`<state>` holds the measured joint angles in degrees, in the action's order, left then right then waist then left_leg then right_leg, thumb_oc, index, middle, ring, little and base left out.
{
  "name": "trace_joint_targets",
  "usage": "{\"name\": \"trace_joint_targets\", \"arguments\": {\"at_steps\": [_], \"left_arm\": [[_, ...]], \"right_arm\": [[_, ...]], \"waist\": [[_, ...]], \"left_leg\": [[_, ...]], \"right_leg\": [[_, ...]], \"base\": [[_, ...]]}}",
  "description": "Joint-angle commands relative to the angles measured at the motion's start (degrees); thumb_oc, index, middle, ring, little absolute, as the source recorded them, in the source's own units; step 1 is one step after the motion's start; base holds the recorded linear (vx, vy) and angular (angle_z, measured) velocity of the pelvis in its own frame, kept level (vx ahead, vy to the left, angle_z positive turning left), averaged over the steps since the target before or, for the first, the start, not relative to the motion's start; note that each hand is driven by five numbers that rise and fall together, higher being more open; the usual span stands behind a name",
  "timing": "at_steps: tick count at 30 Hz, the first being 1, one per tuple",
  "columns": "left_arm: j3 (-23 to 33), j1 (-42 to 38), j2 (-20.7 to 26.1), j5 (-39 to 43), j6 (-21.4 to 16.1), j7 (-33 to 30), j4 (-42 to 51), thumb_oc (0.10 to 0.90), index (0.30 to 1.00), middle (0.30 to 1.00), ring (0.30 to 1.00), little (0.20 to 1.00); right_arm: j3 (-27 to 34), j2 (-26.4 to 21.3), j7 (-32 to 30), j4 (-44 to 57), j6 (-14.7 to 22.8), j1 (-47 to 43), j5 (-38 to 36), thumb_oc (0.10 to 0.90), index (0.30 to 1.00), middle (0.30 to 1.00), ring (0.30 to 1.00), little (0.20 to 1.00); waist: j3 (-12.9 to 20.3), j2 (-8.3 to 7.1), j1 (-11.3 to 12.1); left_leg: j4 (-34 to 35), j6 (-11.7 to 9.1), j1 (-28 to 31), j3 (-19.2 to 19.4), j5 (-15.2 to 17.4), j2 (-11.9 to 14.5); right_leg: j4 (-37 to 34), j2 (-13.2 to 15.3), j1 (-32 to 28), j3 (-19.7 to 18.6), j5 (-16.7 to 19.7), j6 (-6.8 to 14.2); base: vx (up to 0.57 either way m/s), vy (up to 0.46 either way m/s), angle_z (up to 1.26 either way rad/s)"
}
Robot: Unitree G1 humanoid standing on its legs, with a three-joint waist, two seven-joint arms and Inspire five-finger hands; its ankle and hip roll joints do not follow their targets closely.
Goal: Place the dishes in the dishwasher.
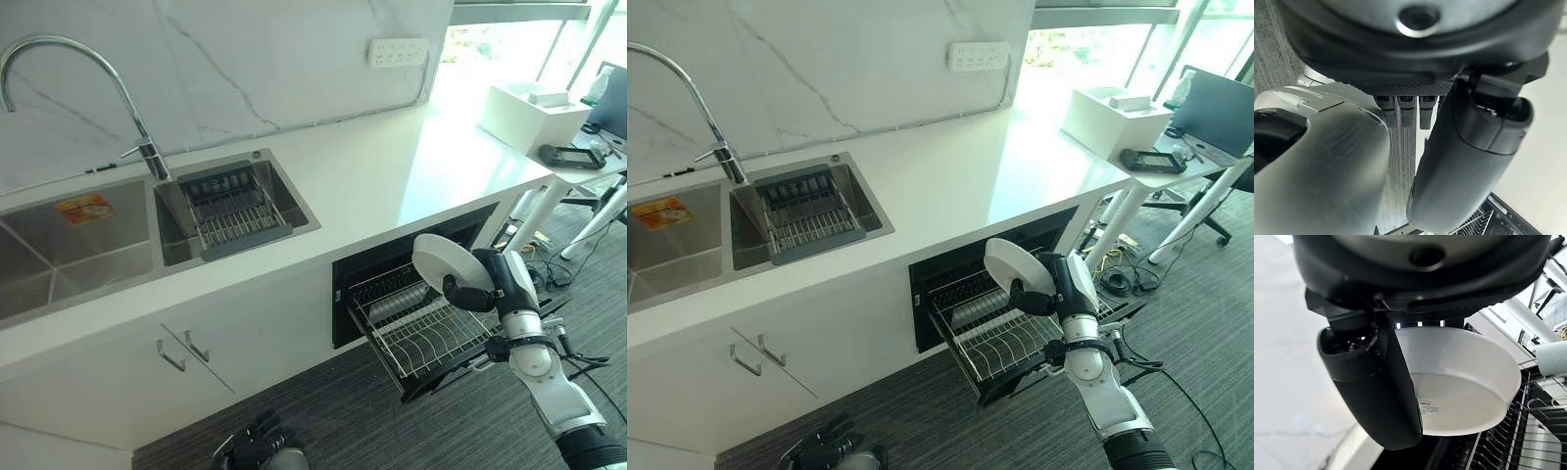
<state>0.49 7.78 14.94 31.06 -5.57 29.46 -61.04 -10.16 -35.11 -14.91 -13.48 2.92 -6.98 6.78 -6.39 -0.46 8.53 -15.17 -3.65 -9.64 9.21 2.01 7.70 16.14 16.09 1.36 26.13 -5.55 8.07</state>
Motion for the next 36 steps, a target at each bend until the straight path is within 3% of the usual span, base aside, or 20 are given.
{"name": "trace_joint_targets", "arguments": {"at_steps": [1, 11, 19, 27, 33, 36], "left_arm": [[-4.33, 4.56, 1.84, -4.87, 3.63, -0.32, -1.78, 0.800, 0.900, 0.900, 0.900, 0.900], [-6.84, 3.45, 3.46, -1.50, 6.67, -0.14, 1.51, 0.800, 0.900, 0.900, 0.900, 0.900], [-9.29, 2.70, 4.29, 1.35, 7.43, -0.58, 1.81, 0.800, 0.900, 0.900, 0.900, 0.900], [-12.03, 2.47, 4.30, 2.78, 6.85, -0.07, 2.29, 0.800, 0.900, 0.900, 0.900, 0.900], [-15.77, -2.68, 4.05, 8.51, 6.00, 1.83, 4.02, 0.800, 0.900, 0.900, 0.900, 0.900], [-16.14, -2.86, 3.59, 9.76, 5.78, 1.47, 5.49, 0.800, 0.900, 0.900, 0.900, 0.900]], "right_arm": [[2.84, -4.04, -4.30, 1.60, 2.96, -9.28, 3.22, 0.400, 0.300, 0.300, 0.300, 0.300], [-5.04, -2.58, -7.45, -16.79, -0.97, -17.80, 5.48, 0.400, 0.300, 0.300, 0.300, 0.300], [-10.69, -1.54, -13.63, -30.75, -7.22, -26.08, 6.47, 0.400, 0.300, 0.300, 0.300, 0.300], [-12.73, -5.29, -14.99, -42.17, -9.15, -33.91, 10.72, 0.400, 0.300, 0.300, 0.300, 0.300], [-17.90, -10.42, -13.95, -50.00, -11.40, -46.29, 11.11, 0.400, 0.300, 0.300, 0.300, 0.300], [-20.09, -10.40, -12.57, -50.51, -12.63, -48.14, 12.86, 0.469, 0.404, 0.404, 0.404, 0.404]], "waist": [[-1.10, 0.26, 1.20], [-1.99, 1.21, 3.93], [-2.81, 2.47, 6.39], [-4.33, 4.83, 8.77], [-9.40, 9.15, 9.16], [-10.68, 10.14, 9.09]], "left_leg": [[-2.02, 0.00, 4.29, 1.18, 10.62, -2.48], [-2.02, -0.08, 3.93, -1.18, 10.06, -3.67], [-2.02, -0.25, 3.68, -3.10, 9.42, -4.83], [-2.02, -0.35, 1.19, -5.10, 7.96, -6.23], [-2.02, -0.08, -4.73, -6.09, 6.36, -7.23], [-2.02, 0.07, -5.77, -5.97, 6.15, -7.26]], "right_leg": [[1.05, -2.92, -1.67, 1.11, -5.66, -0.17], [1.05, -2.11, -2.30, 2.79, -5.20, -0.23], [1.05, -1.35, -3.12, 4.28, -5.00, -0.42], [1.05, -0.28, -1.65, 5.67, -4.30, -0.54], [1.05, 0.80, 4.54, 5.30, -3.05, -0.94], [1.05, 1.04, 5.87, 5.03, -2.67, -0.79]], "base": [[0.01, 0.001, 0.11], [0.01, -0.002, 0.15], [0.03, 0.010, 0.12], [-0.02, 0.030, 0.16], [-0.29, 0.057, 0.07], [-0.10, 0.016, 0.07]]}}
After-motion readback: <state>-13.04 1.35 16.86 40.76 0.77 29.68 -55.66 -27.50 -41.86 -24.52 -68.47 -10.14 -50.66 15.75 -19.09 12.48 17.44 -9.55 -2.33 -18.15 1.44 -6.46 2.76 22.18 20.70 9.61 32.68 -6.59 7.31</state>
